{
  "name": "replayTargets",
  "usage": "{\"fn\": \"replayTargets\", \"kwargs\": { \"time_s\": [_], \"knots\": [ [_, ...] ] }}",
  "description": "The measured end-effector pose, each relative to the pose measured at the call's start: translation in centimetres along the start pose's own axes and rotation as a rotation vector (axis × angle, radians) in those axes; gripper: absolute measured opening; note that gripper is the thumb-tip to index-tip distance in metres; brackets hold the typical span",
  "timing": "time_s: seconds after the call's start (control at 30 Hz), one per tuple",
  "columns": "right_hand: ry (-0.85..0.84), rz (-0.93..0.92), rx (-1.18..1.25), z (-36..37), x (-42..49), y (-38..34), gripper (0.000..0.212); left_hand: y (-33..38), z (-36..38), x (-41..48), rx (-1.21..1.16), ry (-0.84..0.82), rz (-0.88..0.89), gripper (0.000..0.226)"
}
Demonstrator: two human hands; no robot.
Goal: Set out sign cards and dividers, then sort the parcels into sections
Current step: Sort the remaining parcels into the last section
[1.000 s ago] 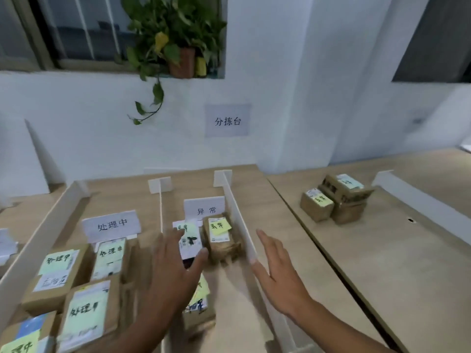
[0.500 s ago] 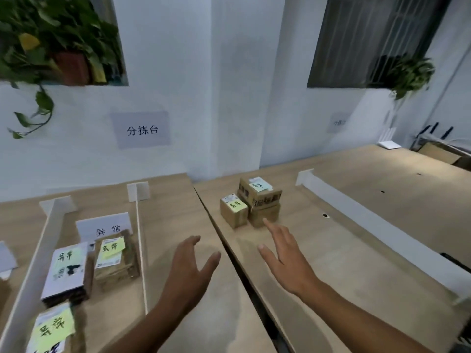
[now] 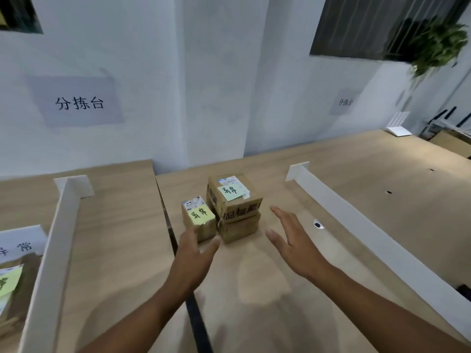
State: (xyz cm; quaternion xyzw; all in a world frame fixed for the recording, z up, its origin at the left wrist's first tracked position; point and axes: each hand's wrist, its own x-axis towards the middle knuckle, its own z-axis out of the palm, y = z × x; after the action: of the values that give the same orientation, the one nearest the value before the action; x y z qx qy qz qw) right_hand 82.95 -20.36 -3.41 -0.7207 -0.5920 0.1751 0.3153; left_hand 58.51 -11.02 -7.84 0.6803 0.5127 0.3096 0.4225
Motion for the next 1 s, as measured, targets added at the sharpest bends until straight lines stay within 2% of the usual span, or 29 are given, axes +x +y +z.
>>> {"fn": "replayTargets", "kwargs": {
  "time_s": [0.17,0.3,0.5,0.63,0.73,0.83,1.0],
  "knots": [
    [-0.003,0.055,0.050,0.5,6.9,4.6,0.059,0.0,3.0,7.1,-0.019,0.028,-0.093,0.054],
    [0.004,0.077,0.062,1.8,12.1,6.6,0.057,-0.1,4.7,12.4,0.003,-0.003,-0.271,0.071],
    [-0.056,0.143,0.117,4.6,19.8,8.7,0.066,-1.1,7.9,18.1,-0.088,-0.009,-0.402,0.073],
    [-0.126,0.221,0.131,7.0,21.7,10.4,0.073,-1.9,9.6,19.0,-0.047,-0.042,-0.336,0.045],
    [-0.037,0.197,0.112,7.5,20.5,10.8,0.073,-1.2,10.1,18.5,-0.079,-0.017,-0.299,0.033],
    [0.054,0.140,0.087,6.2,18.6,10.1,0.073,0.7,9.6,16.2,-0.143,-0.006,-0.233,0.035],
    [0.070,0.058,0.166,3.9,12.7,5.8,0.073,3.8,6.4,9.4,-0.239,0.054,-0.198,0.032]
  ]
}}
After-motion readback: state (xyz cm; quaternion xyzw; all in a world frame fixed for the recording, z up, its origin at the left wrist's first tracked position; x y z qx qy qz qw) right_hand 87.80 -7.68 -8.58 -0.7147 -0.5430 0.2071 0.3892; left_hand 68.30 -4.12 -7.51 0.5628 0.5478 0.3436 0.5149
